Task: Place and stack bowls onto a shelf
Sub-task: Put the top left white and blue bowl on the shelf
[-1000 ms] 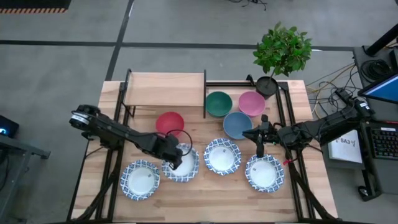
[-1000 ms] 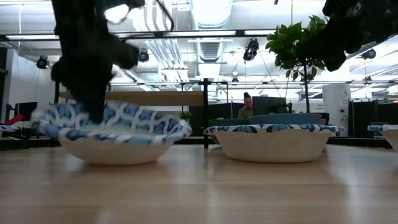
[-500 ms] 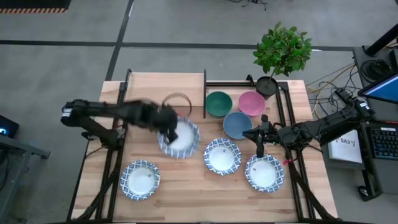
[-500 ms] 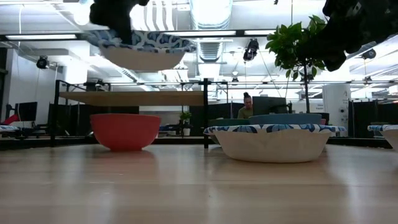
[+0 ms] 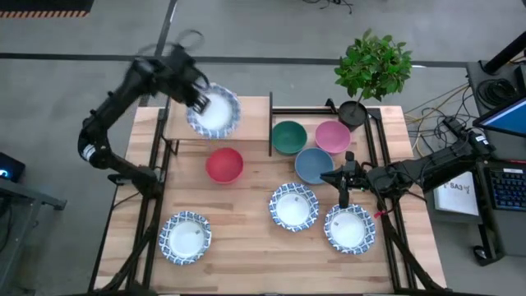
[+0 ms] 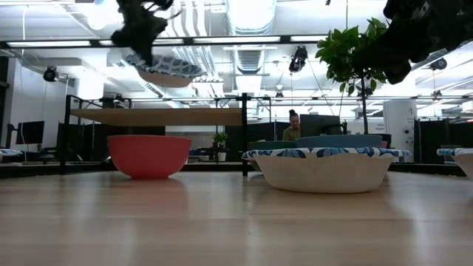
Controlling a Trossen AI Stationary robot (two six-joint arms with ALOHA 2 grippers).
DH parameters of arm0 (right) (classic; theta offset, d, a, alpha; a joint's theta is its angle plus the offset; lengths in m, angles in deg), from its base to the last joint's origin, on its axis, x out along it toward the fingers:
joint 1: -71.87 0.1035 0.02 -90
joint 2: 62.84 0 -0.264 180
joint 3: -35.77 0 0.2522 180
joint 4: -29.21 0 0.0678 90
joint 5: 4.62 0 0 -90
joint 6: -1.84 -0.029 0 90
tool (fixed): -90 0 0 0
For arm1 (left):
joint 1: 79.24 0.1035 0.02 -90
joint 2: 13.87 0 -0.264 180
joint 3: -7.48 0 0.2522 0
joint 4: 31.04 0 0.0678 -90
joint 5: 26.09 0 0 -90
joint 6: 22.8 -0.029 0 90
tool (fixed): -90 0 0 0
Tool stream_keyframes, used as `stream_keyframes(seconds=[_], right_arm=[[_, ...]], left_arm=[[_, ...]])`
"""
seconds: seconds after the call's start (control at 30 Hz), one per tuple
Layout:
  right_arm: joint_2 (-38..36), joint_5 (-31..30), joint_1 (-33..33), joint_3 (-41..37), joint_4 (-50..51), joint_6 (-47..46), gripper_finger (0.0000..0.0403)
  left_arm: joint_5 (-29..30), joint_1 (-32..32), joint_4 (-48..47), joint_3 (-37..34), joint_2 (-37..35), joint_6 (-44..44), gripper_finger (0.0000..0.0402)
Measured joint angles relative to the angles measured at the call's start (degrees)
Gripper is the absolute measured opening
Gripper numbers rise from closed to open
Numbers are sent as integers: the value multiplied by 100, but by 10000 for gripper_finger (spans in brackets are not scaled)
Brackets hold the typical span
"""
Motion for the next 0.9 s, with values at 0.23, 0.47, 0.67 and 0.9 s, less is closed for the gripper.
stream_keyframes(seconds=[0.23,0.47,0.67,0.9], right_arm=[[1,-5,0,0,-2,65,31],[1,-11,1,2,-3,87,31],[2,-10,0,2,-2,93,31],[2,-9,0,2,-2,95,31]], left_arm=[[-858,1849,125,-289,3,-120,0],[-806,1929,185,-295,6,-324,0],[-773,1913,151,-302,24,-314,0],[-773,1829,118,-319,24,-295,0]])
